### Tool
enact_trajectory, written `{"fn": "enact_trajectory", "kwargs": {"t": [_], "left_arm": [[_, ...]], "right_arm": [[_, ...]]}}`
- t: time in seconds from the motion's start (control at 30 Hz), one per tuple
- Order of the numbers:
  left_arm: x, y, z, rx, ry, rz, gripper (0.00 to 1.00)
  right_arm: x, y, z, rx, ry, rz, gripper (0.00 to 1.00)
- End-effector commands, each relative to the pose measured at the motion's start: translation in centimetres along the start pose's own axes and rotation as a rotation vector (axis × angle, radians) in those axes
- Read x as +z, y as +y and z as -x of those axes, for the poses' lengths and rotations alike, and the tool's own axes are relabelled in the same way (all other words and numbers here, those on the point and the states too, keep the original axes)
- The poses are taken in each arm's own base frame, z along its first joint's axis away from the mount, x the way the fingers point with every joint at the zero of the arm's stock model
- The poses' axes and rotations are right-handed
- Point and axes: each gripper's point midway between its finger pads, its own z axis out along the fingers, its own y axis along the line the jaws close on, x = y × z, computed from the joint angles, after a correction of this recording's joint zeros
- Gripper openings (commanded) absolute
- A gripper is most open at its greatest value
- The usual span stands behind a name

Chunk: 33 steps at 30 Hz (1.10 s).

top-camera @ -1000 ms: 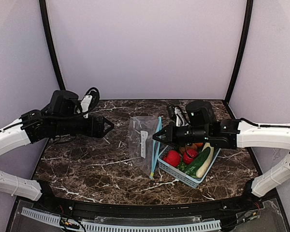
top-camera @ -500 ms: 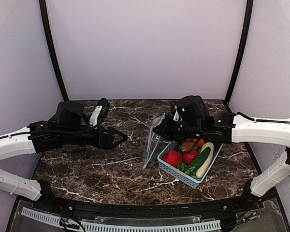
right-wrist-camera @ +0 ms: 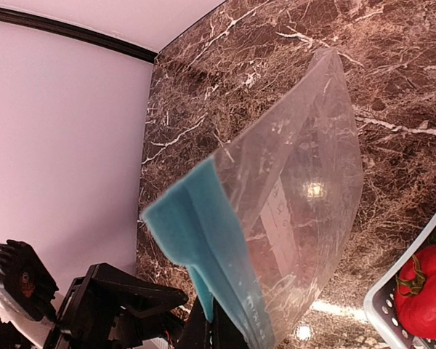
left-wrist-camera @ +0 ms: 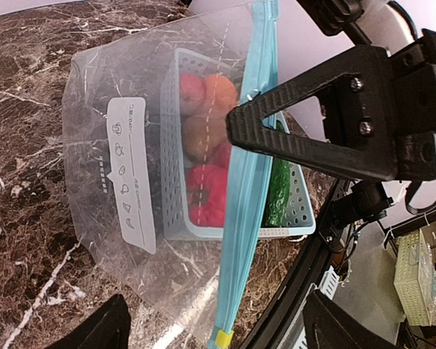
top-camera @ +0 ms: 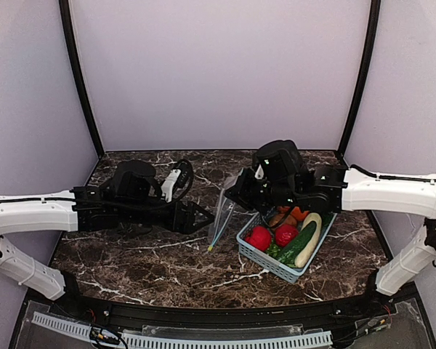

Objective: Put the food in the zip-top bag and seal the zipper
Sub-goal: Pass from the right arm to the left

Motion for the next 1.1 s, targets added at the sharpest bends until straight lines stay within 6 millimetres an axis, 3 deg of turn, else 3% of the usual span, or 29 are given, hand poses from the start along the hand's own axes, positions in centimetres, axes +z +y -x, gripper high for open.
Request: {"fn": "enact_trajectory", "kwargs": {"t": [0.0, 0.43, 0.57, 0.93, 1.07], "left_arm": [[0.7, -0.5, 1.6, 0.029, -0.037, 0.011, 0.81], [3.2, -0.5, 2.3, 0.088, -0.014, 0.023, 0.80], [3.7, 0.3, 2.4, 0.122, -0.005, 0.071, 0.69], [4.5, 1.1, 2.8, 0.188, 0.016, 0.138, 0.55], [5.1, 1.2, 2.4, 0.208, 0.034, 0.153, 0.39]], "right_arm": [[0.0, 1.0, 0.2, 0.008, -0.016, 0.009, 0.00], [0.1, 1.0, 0.0, -0.002, -0.010, 0.004, 0.00], [0.2, 1.0, -0.2, -0.003, -0.008, 0.001, 0.00], [0.7, 0.7, -0.6, -0.010, 0.000, -0.012, 0.00], [0.9, 0.5, -0.8, -0.011, 0.002, -0.023, 0.00]]}}
